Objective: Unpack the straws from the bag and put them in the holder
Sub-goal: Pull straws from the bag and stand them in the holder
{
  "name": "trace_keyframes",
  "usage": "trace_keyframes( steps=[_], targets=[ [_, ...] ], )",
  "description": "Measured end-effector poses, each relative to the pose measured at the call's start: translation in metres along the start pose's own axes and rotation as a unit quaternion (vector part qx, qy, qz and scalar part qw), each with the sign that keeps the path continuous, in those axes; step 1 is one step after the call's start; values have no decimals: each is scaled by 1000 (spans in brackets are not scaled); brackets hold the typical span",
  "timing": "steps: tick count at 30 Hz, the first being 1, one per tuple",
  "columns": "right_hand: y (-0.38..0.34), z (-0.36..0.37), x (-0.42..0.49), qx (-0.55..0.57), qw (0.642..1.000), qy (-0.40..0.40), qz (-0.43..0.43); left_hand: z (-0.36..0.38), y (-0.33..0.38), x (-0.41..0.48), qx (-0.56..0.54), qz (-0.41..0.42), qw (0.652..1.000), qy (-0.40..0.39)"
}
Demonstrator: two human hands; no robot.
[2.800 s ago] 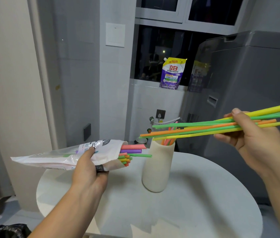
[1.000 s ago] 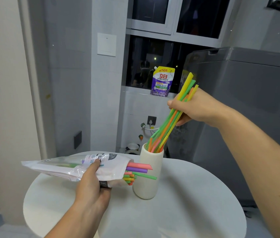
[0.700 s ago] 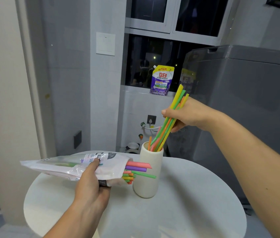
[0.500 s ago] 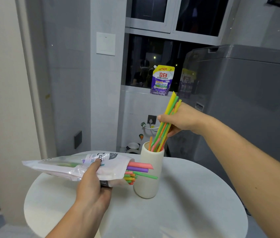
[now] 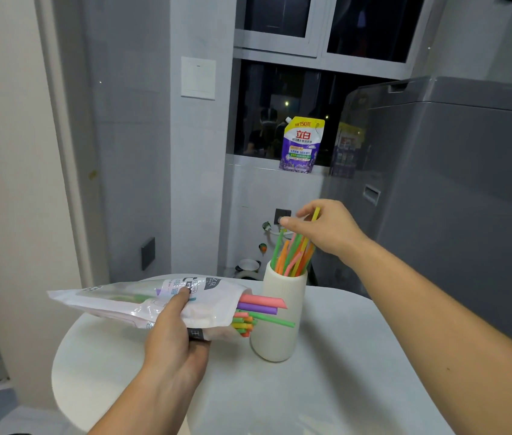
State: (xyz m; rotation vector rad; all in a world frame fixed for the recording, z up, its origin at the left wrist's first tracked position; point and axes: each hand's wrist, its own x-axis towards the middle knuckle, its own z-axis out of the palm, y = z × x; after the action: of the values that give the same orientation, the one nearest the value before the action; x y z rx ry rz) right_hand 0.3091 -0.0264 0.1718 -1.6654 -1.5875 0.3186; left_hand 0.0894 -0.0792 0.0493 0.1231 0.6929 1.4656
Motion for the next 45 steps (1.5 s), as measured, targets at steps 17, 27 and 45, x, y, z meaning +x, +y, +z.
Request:
trace_keyframes(
  steps=[17,27,45],
  targets=[
    [1,6,-33,-181,978,-89,-46,1,5,-4,2,-6,1000,-6],
    [-25,40,-135,0,1000,21,-10,3,19,3,-2,81,996,-39],
    [-10,70,-137,414,900,50,129,0,12,2,0,116,993,-22]
  ],
)
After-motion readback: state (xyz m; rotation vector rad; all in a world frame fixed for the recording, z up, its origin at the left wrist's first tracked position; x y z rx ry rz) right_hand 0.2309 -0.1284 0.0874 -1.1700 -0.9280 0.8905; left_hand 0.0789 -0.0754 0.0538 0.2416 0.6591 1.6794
